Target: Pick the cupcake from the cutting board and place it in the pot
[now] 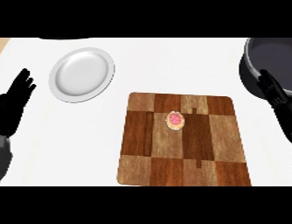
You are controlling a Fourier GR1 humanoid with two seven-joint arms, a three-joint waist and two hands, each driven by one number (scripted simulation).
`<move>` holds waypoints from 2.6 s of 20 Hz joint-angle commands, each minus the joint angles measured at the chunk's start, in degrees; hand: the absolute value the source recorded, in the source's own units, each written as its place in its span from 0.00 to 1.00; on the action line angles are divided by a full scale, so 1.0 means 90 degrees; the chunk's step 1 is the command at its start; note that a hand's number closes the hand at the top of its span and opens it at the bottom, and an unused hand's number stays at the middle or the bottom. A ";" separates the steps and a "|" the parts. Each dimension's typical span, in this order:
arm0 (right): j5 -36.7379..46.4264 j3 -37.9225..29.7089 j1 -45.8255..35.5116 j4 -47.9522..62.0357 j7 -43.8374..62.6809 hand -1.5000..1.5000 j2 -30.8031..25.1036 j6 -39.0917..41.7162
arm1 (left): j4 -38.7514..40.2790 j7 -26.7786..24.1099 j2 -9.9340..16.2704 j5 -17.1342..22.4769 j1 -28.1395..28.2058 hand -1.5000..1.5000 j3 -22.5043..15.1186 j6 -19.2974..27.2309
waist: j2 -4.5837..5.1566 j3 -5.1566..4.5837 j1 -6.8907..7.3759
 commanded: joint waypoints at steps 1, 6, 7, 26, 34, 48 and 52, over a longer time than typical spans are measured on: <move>0.0459 -0.0103 0.0214 -0.0532 -0.0416 1.00 0.0301 -0.0725 | -0.0556 -0.0162 -0.0339 -0.0191 0.0407 0.50 -0.0211 0.0245 | -0.0010 -0.0133 0.0087; 0.1264 -0.0981 -0.0199 -0.2331 -0.1753 1.00 0.0144 -0.2206 | -0.0626 -0.0938 -0.0911 -0.0108 0.0405 0.50 -0.0094 0.0663 | -0.0346 -0.0170 -0.0467; 0.2147 -0.1323 0.0801 -0.0868 -0.0581 1.00 -0.0758 -0.2715 | -0.0629 -0.0755 -0.0806 0.0008 0.0511 0.50 0.0009 0.0611 | -0.0281 -0.0264 -0.0900; 0.7263 0.1699 0.5065 -0.3155 0.0041 0.00 0.2795 -0.5052 | -0.1732 -0.1486 -0.1756 -0.0615 0.1199 0.50 -0.1002 0.1025 | 0.0058 -0.0206 -0.0029; 0.9518 0.2074 0.5062 -0.3422 0.2620 0.00 0.3678 -0.3283 | -0.1794 -0.1461 -0.1805 -0.0553 0.1344 0.50 -0.1164 0.0837 | 0.0119 -0.0190 0.0239; 1.0283 0.3449 0.0871 -0.2485 0.8235 0.00 0.3698 -0.0328 | -0.1726 -0.1424 -0.1942 -0.0755 0.1382 0.50 -0.1157 0.0976 | 0.0047 -0.0139 0.0216; 0.9663 0.3358 0.0347 -0.1656 0.8274 0.00 0.3698 -0.0863 | -0.1753 -0.1048 -0.2062 -0.0832 0.1066 0.50 -0.1081 0.1105 | 0.0036 -0.0134 0.0141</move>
